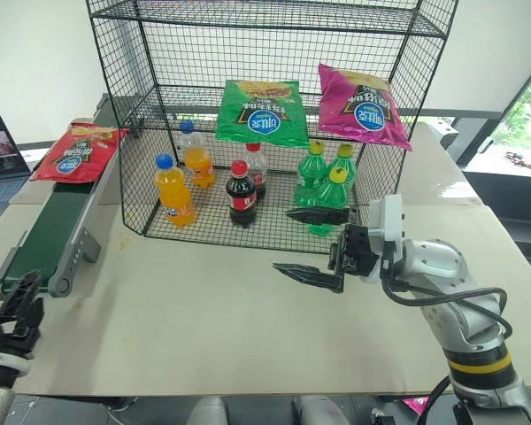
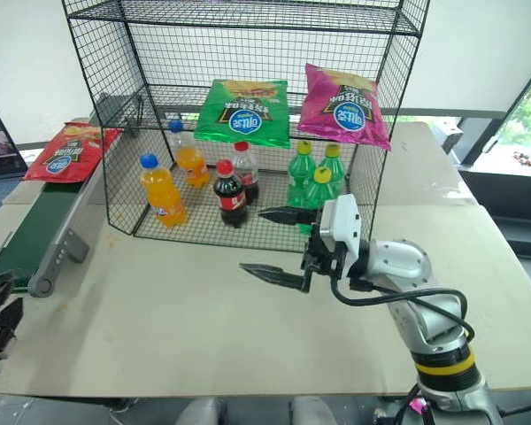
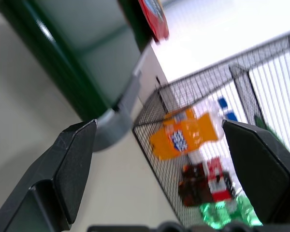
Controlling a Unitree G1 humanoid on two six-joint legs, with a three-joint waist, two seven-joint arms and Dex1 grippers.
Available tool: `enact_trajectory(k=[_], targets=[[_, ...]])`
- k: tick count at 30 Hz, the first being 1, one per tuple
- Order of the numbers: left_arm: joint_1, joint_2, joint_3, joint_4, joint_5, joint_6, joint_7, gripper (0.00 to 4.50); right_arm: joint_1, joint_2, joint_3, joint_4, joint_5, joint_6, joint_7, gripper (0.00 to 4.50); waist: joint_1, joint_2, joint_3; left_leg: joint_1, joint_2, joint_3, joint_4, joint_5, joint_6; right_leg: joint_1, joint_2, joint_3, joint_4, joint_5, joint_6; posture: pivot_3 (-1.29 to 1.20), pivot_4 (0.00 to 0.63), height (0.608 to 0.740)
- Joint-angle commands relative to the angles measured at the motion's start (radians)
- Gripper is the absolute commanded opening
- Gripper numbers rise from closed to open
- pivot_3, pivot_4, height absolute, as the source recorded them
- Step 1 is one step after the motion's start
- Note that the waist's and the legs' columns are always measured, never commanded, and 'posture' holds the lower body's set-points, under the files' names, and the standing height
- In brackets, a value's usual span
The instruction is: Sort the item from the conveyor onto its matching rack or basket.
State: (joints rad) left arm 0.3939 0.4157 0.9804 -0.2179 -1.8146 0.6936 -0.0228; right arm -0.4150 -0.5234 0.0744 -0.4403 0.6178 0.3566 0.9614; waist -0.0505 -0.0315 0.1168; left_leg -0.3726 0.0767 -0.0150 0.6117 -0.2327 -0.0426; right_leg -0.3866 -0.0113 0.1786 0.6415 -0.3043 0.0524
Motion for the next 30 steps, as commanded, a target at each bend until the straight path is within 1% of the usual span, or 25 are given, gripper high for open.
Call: enact_trajectory(k=[1, 5, 10, 15, 20, 30], targets=[[0.000, 0.038, 0.058, 0.016, -0.077, -0.043, 0.031, 4.42, -0.050, 0.010, -0.003, -0.046, 0.065, 0.031, 0.011, 4.50, 0.006, 0.000, 0.000, 0.000, 0.000, 0.000, 0.000, 0.000, 0.000, 0.000, 0.000, 0.000, 0.000, 0.000, 0.000, 0.00, 0.150, 0.740], [-0.018, 0.064, 0.059, 0.044, -0.096, -0.065, 0.059, 4.42, -0.084, 0.030, 0.013, -0.046, 0.073, 0.030, 0.022, 4.50, 0.010, 0.001, 0.000, 0.000, 0.000, -0.002, 0.000, 0.001, -0.001, 0.000, 0.000, -0.002, 0.001, -0.001, -0.001, 0.00, 0.150, 0.740], [-0.032, 0.069, 0.054, 0.042, -0.123, -0.076, 0.090, 4.42, -0.102, 0.040, 0.031, -0.010, 0.048, -0.008, 0.062, 4.50, 0.011, 0.001, 0.000, 0.000, 0.000, -0.002, -0.001, 0.001, -0.002, 0.000, 0.000, -0.003, 0.000, -0.001, -0.001, 0.00, 0.150, 0.740], [-0.038, 0.034, 0.028, 0.027, -0.077, -0.106, 0.099, 4.42, -0.117, 0.055, 0.030, 0.020, 0.049, -0.024, 0.097, 4.50, 0.009, 0.001, 0.000, 0.000, 0.000, -0.002, -0.002, 0.001, -0.003, 0.000, 0.000, -0.003, 0.000, -0.001, -0.002, 0.00, 0.150, 0.740], [-0.031, 0.023, 0.020, 0.013, -0.044, -0.108, 0.084, 4.42, -0.111, 0.065, 0.028, 0.040, 0.046, -0.043, 0.131, 4.50, 0.009, 0.001, 0.000, 0.000, 0.000, -0.002, -0.002, 0.001, -0.003, 0.000, 0.000, -0.003, 0.000, -0.001, -0.002, 0.00, 0.150, 0.740], [-0.037, 0.070, 0.021, 0.085, -0.030, -0.079, 0.038, 4.42, -0.135, 0.079, 0.024, 0.017, 0.052, -0.025, 0.112, 4.50, 0.008, 0.001, 0.000, 0.000, 0.000, -0.002, -0.003, 0.001, -0.003, -0.001, 0.000, -0.003, 0.000, -0.001, -0.002, 0.00, 0.150, 0.740]])
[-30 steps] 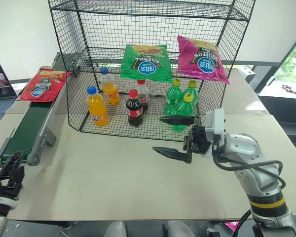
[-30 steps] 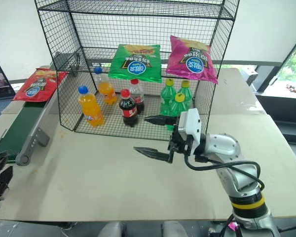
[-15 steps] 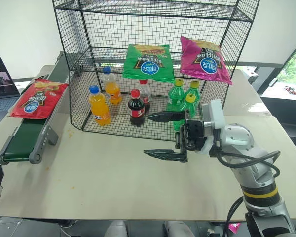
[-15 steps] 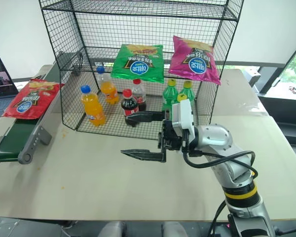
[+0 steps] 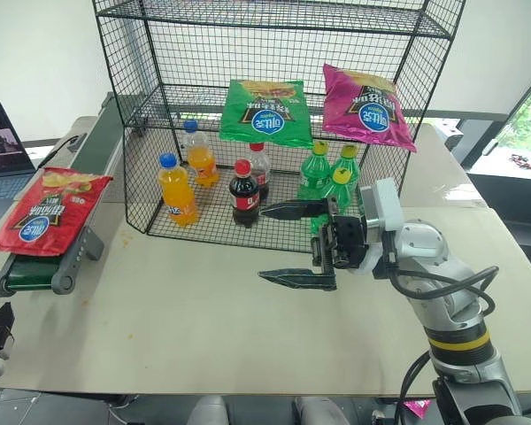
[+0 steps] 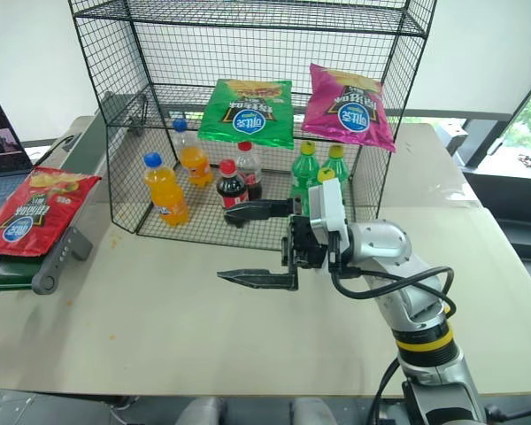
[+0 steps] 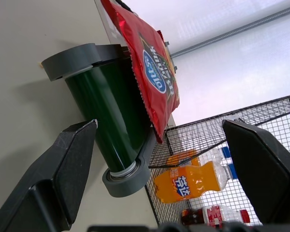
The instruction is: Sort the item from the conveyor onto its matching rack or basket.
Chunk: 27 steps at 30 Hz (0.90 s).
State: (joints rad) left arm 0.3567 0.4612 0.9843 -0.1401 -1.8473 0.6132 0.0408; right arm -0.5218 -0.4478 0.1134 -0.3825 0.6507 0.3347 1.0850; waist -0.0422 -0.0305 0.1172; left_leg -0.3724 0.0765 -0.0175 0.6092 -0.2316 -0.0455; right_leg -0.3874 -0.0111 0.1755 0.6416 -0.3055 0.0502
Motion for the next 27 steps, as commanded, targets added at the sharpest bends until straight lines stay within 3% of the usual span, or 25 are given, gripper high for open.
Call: enact_trajectory(k=[1, 14, 17, 25, 27], targets=[[0.001, 0.027, 0.018, 0.014, 0.004, 0.004, -0.031, 4.42, -0.031, 0.003, -0.015, -0.043, 0.021, 0.001, -0.015, 4.50, 0.000, 0.000, 0.000, 0.000, 0.000, 0.000, 0.000, 0.000, 0.000, 0.000, 0.000, 0.000, 0.000, 0.000, 0.000, 0.00, 0.150, 0.740], [-0.010, 0.067, 0.022, 0.124, 0.075, 0.017, -0.094, 4.42, -0.076, 0.009, -0.021, -0.045, 0.029, 0.033, -0.051, 4.50, 0.000, 0.000, 0.000, 0.000, 0.000, 0.000, -0.001, 0.000, -0.001, -0.001, 0.000, 0.000, 0.000, 0.000, -0.001, 0.00, 0.150, 0.740], [-0.017, 0.068, 0.018, 0.136, 0.094, 0.022, -0.109, 3.71, -0.083, 0.014, -0.020, -0.041, 0.027, 0.035, -0.058, 4.50, -0.001, 0.001, 0.001, 0.000, 0.000, 0.000, -0.001, 0.000, -0.001, -0.001, 0.000, 0.000, 0.000, 0.000, -0.001, 0.00, 0.150, 0.740], [-0.037, 0.089, 0.030, 0.126, 0.102, 0.049, -0.123, 0.08, -0.086, 0.016, -0.017, -0.045, 0.021, 0.046, -0.076, 4.50, -0.001, 0.000, 0.001, 0.000, 0.000, 0.000, -0.002, 0.000, -0.001, -0.001, 0.000, 0.000, -0.001, -0.001, -0.001, 0.00, 0.150, 0.740], [-0.048, 0.096, 0.041, 0.100, 0.089, 0.046, -0.112, 0.02, -0.081, 0.022, -0.026, -0.047, 0.022, 0.052, -0.101, 4.50, -0.001, 0.001, 0.001, 0.000, 0.000, 0.000, -0.002, 0.000, -0.001, -0.001, 0.000, 0.000, -0.001, -0.001, -0.001, 0.00, 0.150, 0.740]])
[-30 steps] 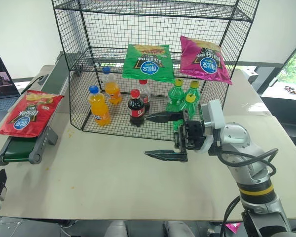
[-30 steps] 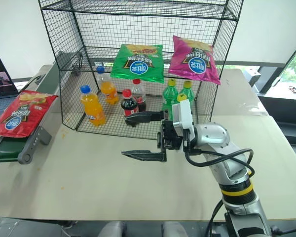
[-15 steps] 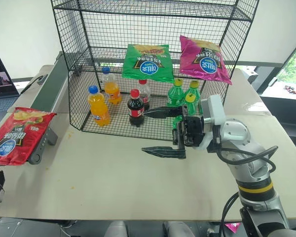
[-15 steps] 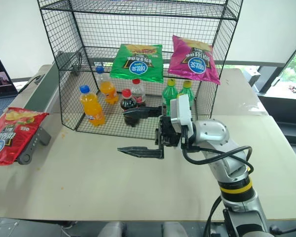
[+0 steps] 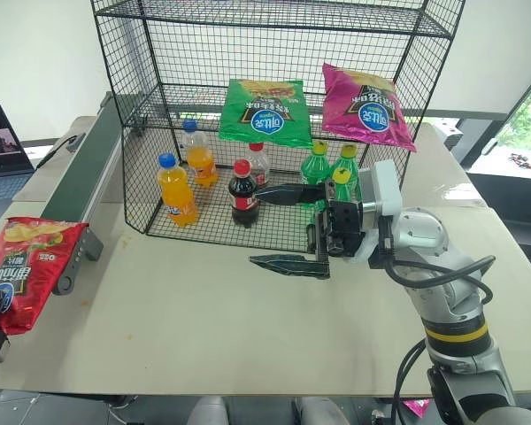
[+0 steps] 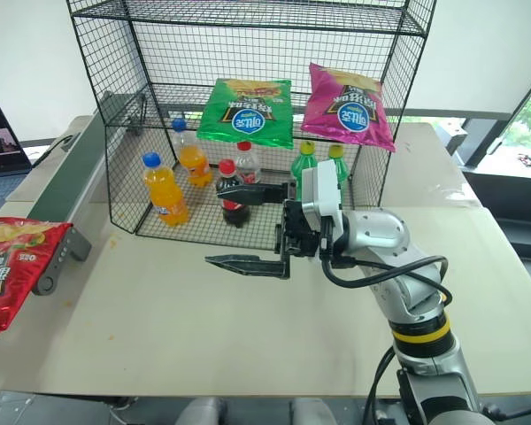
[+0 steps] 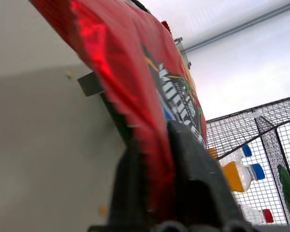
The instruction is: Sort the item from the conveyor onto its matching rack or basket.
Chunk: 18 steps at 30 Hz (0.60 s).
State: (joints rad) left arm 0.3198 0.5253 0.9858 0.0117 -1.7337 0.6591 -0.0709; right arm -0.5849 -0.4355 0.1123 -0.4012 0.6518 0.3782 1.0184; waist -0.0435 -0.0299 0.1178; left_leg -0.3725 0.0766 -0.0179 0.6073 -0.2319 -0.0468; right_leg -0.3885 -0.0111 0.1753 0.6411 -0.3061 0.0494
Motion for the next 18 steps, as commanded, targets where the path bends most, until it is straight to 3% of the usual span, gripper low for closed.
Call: enact_trajectory(k=[1, 10, 13, 18], targets=[[-0.019, 0.035, 0.043, -0.070, -0.036, -0.002, 0.009, 0.02, -0.015, 0.014, -0.031, -0.029, 0.024, 0.016, -0.053, 4.50, 0.000, 0.000, 0.000, 0.000, 0.000, 0.000, 0.000, 0.000, 0.000, 0.000, 0.000, 0.000, 0.000, 0.000, 0.000, 0.00, 0.150, 0.740], [-0.075, 0.133, -0.009, -0.395, -0.235, 0.047, 0.091, 0.02, 0.058, 0.009, -0.083, -0.068, -0.024, 0.025, -0.219, 4.50, 0.003, -0.002, 0.003, -0.001, 0.000, -0.002, 0.000, 0.001, -0.004, 0.000, -0.001, -0.001, 0.000, 0.000, 0.000, 0.00, 0.150, 0.740], [-0.218, 0.173, -0.108, -0.486, -0.239, 0.049, 0.110, 0.02, 0.072, 0.040, -0.113, -0.088, -0.041, 0.040, -0.342, 4.50, 0.004, 0.000, 0.004, -0.001, 0.000, -0.001, 0.000, 0.001, -0.005, 0.000, -0.001, -0.001, 0.000, 0.000, 0.000, 0.00, 0.150, 0.740], [-0.513, 0.191, -0.292, -0.486, -0.239, 0.039, 0.175, 0.02, 0.103, 0.046, -0.112, -0.132, -0.081, 0.033, -0.416, 4.50, 0.008, 0.002, 0.006, -0.002, -0.001, -0.005, -0.001, 0.004, -0.009, 0.000, 0.000, -0.003, 0.000, 0.000, 0.000, 0.00, 0.150, 0.740]])
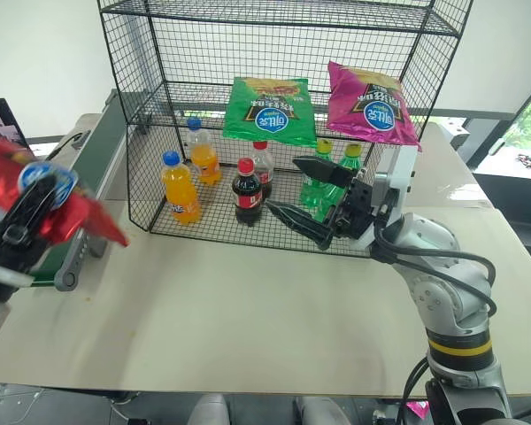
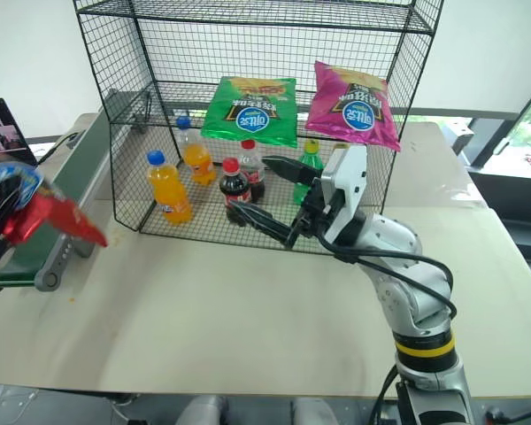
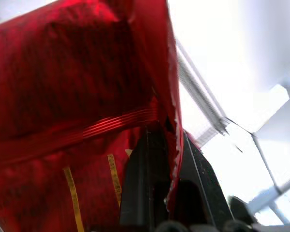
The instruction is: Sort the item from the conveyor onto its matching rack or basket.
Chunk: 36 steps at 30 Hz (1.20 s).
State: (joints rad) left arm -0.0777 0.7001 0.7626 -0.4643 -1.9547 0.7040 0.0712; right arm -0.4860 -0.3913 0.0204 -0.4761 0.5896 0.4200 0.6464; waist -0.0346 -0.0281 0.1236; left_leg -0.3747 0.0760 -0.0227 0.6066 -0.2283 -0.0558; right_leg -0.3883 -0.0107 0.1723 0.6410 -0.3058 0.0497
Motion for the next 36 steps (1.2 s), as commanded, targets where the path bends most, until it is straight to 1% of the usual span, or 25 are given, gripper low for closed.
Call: enact_trajectory(k=[1, 2, 3, 5, 6, 9, 12, 17, 19, 24, 27, 28, 31, 36], targets=[[-0.190, 0.013, -0.109, 0.012, -0.018, -0.008, 0.046, 0.02, 0.010, 0.001, -0.022, -0.064, -0.027, -0.013, -0.054, 4.50, -0.002, 0.000, 0.000, -0.001, 0.000, 0.000, 0.000, 0.000, 0.000, 0.000, 0.000, 0.000, 0.000, 0.000, 0.000, 0.00, 0.150, 0.740], [-0.239, 0.011, -0.135, 0.028, -0.018, -0.007, 0.056, 0.02, 0.015, 0.000, -0.022, -0.070, -0.033, -0.014, -0.062, 4.50, -0.002, 0.000, 0.000, -0.001, 0.000, -0.001, 0.000, 0.000, 0.000, 0.000, 0.000, 0.000, 0.000, 0.000, 0.000, 0.00, 0.150, 0.740], [-0.356, -0.011, -0.191, 0.079, -0.018, -0.020, 0.066, 0.02, 0.020, 0.003, -0.028, -0.079, -0.043, -0.017, -0.082, 4.50, -0.004, 0.000, 0.000, -0.002, 0.000, -0.001, 0.000, 0.000, 0.000, 0.000, 0.000, -0.001, 0.000, 0.000, 0.000, 0.00, 0.150, 0.740], [-0.522, -0.046, -0.273, 0.176, -0.006, -0.045, 0.070, 0.02, 0.027, 0.012, -0.033, -0.094, -0.057, -0.019, -0.118, 4.50, 0.003, 0.000, 0.001, -0.003, -0.001, -0.002, 0.001, 0.000, 0.000, 0.000, 0.000, -0.002, 0.000, 0.000, 0.001, 0.00, 0.150, 0.740], [-0.580, -0.059, -0.300, 0.219, 0.006, -0.052, 0.067, 0.02, 0.029, 0.017, -0.033, -0.100, -0.061, -0.018, -0.132, 4.50, 0.005, 0.000, 0.001, -0.005, -0.001, -0.004, 0.002, 0.001, 0.000, -0.001, 0.000, -0.004, -0.001, 0.001, 0.001, 0.00, 0.150, 0.740], [-0.672, -0.106, -0.324, 0.357, 0.078, -0.076, 0.029, 0.02, 0.037, 0.027, -0.025, -0.131, -0.078, -0.014, -0.165, 4.50, 0.008, 0.003, -0.001, -0.005, -0.001, -0.004, 0.002, 0.001, 0.000, 0.000, 0.000, -0.003, -0.001, 0.001, 0.001, 0.00, 0.150, 0.740], [-0.677, -0.159, -0.321, 0.532, 0.143, -0.090, 0.024, 0.02, 0.061, 0.019, -0.039, -0.168, -0.089, 0.001, -0.201, 4.50, 0.008, 0.009, -0.001, -0.004, -0.001, -0.004, 0.001, 0.001, -0.001, 0.000, 0.000, -0.003, 0.000, 0.001, 0.001, 0.00, 0.150, 0.740], [-0.662, -0.209, -0.300, 0.647, 0.224, -0.086, 0.015, 0.02, 0.079, 0.002, -0.054, -0.195, -0.091, 0.015, -0.224, 4.50, 0.010, 0.008, 0.000, -0.006, -0.001, -0.005, 0.003, 0.002, -0.001, -0.001, 0.000, -0.004, -0.001, 0.001, 0.001, 0.00, 0.150, 0.740], [-0.677, -0.230, -0.294, 0.664, 0.251, -0.096, 0.031, 0.02, 0.080, -0.003, -0.057, -0.201, -0.091, 0.019, -0.231, 4.50, 0.016, 0.007, 0.000, -0.007, -0.001, -0.006, 0.004, 0.002, -0.002, -0.001, 0.000, -0.004, -0.001, 0.001, 0.001, 0.00, 0.150, 0.740], [-0.713, -0.305, -0.295, 0.627, 0.288, -0.110, 0.069, 0.02, 0.073, -0.004, -0.052, -0.202, -0.092, 0.024, -0.236, 4.50, 0.027, 0.007, 0.000, -0.009, -0.001, -0.007, 0.004, 0.002, -0.002, -0.001, 0.000, -0.005, -0.001, 0.002, 0.002, 0.00, 0.150, 0.740], [-0.763, -0.378, -0.301, 0.630, 0.360, -0.182, 0.133, 0.02, 0.057, -0.002, -0.046, -0.187, -0.101, 0.015, -0.237, 4.50, 0.029, 0.007, 0.000, -0.009, -0.002, -0.007, 0.004, 0.002, -0.002, 0.000, 0.000, -0.005, -0.001, 0.002, 0.002, 0.00, 0.150, 0.740], [-0.785, -0.400, -0.302, 0.644, 0.404, -0.220, 0.158, 0.02, 0.051, -0.001, -0.044, -0.181, -0.103, 0.012, -0.237, 4.50, 0.030, 0.007, 0.000, -0.009, -0.002, -0.007, 0.004, 0.003, -0.002, 0.000, 0.000, -0.005, -0.001, 0.002, 0.002, 0.00, 0.150, 0.740], [-0.839, -0.458, -0.277, 0.686, 0.470, -0.300, 0.209, 0.02, 0.039, 0.001, -0.040, -0.174, -0.110, 0.007, -0.237, 4.50, 0.030, 0.006, 0.000, -0.009, -0.002, -0.007, 0.005, 0.003, -0.002, 0.000, 0.000, -0.005, -0.001, 0.002, 0.003, 0.00, 0.150, 0.740], [-0.904, -0.505, -0.242, 0.763, 0.550, -0.375, 0.244, 0.02, 0.022, 0.001, -0.037, -0.172, -0.121, 0.006, -0.237, 4.50, 0.023, 0.006, 0.000, -0.009, -0.002, -0.008, 0.004, 0.003, -0.002, 0.000, 0.000, -0.004, -0.002, 0.002, 0.003, 0.00, 0.150, 0.740]])
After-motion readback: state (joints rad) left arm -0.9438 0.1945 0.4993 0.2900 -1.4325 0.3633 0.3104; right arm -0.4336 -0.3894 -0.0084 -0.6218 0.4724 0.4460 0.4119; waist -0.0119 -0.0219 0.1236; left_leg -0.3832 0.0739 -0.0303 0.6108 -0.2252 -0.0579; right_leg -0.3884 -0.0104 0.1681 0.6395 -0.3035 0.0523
